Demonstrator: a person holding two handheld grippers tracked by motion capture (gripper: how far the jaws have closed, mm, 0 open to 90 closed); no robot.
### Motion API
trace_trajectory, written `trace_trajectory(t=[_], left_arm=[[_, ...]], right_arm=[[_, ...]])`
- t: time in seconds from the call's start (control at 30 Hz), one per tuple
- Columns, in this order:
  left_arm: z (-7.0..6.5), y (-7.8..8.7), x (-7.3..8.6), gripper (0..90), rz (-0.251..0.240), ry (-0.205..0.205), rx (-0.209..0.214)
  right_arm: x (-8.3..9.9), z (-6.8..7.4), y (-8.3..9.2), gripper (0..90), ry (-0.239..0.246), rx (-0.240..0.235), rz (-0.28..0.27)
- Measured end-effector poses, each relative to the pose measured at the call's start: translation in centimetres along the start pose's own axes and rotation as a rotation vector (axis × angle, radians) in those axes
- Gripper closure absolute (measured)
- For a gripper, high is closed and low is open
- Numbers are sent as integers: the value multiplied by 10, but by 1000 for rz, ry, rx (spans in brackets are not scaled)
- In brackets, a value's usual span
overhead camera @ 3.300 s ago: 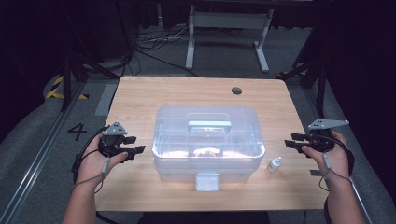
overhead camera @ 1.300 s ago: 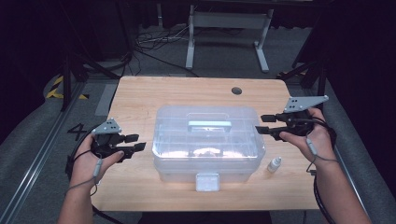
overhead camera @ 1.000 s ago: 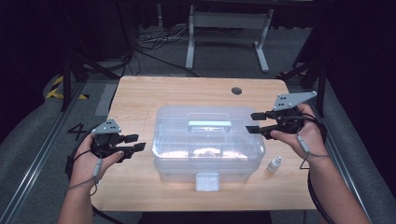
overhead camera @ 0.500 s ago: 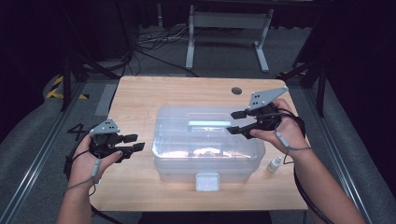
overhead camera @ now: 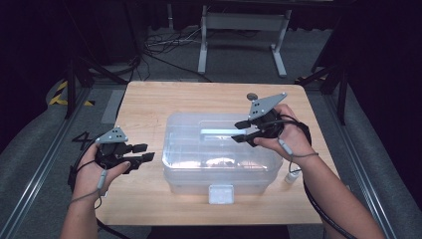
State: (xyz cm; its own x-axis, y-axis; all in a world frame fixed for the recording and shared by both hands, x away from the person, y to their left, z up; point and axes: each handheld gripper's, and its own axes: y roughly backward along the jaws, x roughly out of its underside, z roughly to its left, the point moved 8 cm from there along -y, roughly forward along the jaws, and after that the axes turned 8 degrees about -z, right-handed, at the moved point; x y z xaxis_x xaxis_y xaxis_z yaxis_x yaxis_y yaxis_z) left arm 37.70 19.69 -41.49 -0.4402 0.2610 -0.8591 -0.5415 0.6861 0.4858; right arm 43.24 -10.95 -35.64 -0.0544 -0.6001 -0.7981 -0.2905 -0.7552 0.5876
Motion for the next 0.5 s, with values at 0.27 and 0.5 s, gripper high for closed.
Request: trace_trajectory(t=[0.27, 0.5], left_arm=[[0, 1, -1, 556, -3, -2, -2], [-1, 3, -2, 559, -7, -2, 0]], right_arm=[[-3, 7, 1, 747, 54, -4, 30], [-5, 6, 2, 750, 63, -11, 43]])
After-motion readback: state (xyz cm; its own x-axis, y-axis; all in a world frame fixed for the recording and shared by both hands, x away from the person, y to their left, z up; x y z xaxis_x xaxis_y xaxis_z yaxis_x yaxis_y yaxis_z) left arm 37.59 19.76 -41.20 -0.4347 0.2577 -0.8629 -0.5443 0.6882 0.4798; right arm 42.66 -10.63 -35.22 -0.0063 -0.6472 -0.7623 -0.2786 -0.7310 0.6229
